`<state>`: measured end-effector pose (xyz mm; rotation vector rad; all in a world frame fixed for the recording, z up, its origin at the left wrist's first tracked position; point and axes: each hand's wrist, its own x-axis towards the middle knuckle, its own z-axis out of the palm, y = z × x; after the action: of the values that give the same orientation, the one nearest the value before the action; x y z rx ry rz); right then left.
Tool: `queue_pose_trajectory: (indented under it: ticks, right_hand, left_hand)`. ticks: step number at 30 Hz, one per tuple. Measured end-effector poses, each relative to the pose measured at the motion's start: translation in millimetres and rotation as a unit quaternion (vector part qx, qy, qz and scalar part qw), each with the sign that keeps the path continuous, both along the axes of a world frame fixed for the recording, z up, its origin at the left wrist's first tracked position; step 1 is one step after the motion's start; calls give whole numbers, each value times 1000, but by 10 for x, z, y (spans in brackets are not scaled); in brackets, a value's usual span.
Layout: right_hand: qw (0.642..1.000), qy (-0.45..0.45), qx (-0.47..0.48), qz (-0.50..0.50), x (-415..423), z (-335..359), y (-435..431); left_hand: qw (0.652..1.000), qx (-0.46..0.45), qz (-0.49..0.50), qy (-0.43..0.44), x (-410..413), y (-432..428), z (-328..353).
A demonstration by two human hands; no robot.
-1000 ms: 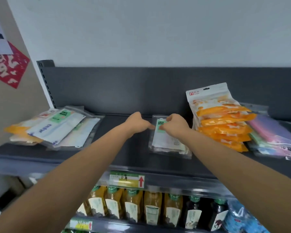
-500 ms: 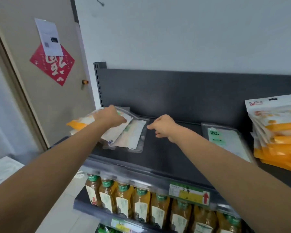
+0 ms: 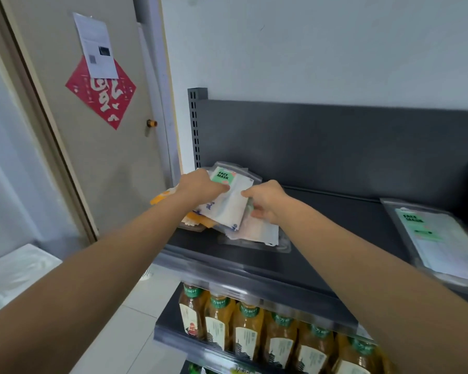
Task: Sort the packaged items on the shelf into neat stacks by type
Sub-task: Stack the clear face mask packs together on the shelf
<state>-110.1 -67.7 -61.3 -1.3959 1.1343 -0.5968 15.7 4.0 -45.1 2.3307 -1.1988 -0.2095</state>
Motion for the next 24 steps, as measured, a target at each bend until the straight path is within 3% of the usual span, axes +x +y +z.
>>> queue_pose_trajectory:
  ticks: [8, 12, 16, 24]
  right_hand:
    - [994, 14, -89, -58, -401, 225, -125]
    - [988, 33, -130, -73, -804, 369, -198]
    - [978, 66, -168, -101, -1355, 469, -280]
    - [960, 148, -186, -148, -2507, 502, -425]
  left_hand:
    - [974, -113, -35, 191, -217, -194, 120]
    - [973, -118, -64, 187, -552, -310, 220]
    - [956, -134, -112, 235, -1014, -510, 256]
    - [931, -94, -208, 284, -2108, -775, 231]
